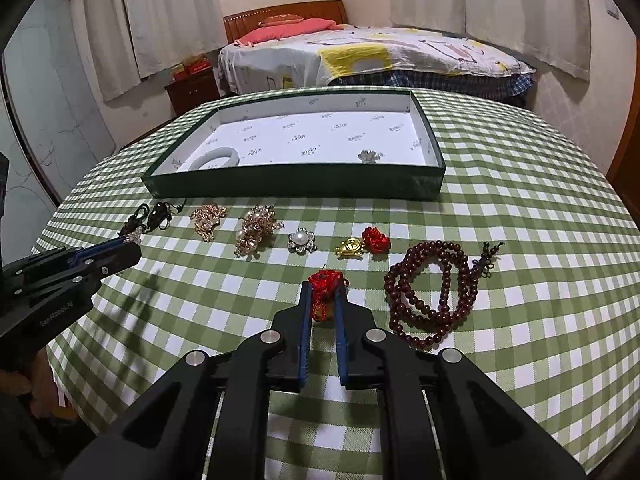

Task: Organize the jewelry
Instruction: 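Lift the brooch with the left tool into the box while the right tool carries the charm there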

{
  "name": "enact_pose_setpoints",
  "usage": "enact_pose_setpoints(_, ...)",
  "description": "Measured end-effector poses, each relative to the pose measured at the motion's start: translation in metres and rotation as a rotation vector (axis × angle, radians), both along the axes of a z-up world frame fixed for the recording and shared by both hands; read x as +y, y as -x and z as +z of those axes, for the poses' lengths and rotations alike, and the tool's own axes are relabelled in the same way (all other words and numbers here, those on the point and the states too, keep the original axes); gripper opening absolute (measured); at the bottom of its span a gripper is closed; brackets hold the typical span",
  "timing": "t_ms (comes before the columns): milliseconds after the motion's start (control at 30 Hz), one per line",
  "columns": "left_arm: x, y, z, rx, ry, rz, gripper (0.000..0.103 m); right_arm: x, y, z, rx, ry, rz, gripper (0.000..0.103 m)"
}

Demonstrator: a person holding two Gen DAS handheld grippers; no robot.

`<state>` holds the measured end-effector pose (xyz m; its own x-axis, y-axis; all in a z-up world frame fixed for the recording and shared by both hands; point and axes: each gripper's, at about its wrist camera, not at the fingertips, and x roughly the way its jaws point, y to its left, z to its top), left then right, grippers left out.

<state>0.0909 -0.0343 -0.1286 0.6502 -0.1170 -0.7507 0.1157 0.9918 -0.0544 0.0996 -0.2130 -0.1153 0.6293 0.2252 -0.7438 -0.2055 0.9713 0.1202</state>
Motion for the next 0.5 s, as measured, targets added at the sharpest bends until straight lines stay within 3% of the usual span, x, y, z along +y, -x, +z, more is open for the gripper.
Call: enact_pose_setpoints(500,-0.006,-0.009,0.02,-0.037,0.022,-0.022,0.013,-0.003,-0.001,0.04,-0.095,-0.031,0.005,0.011)
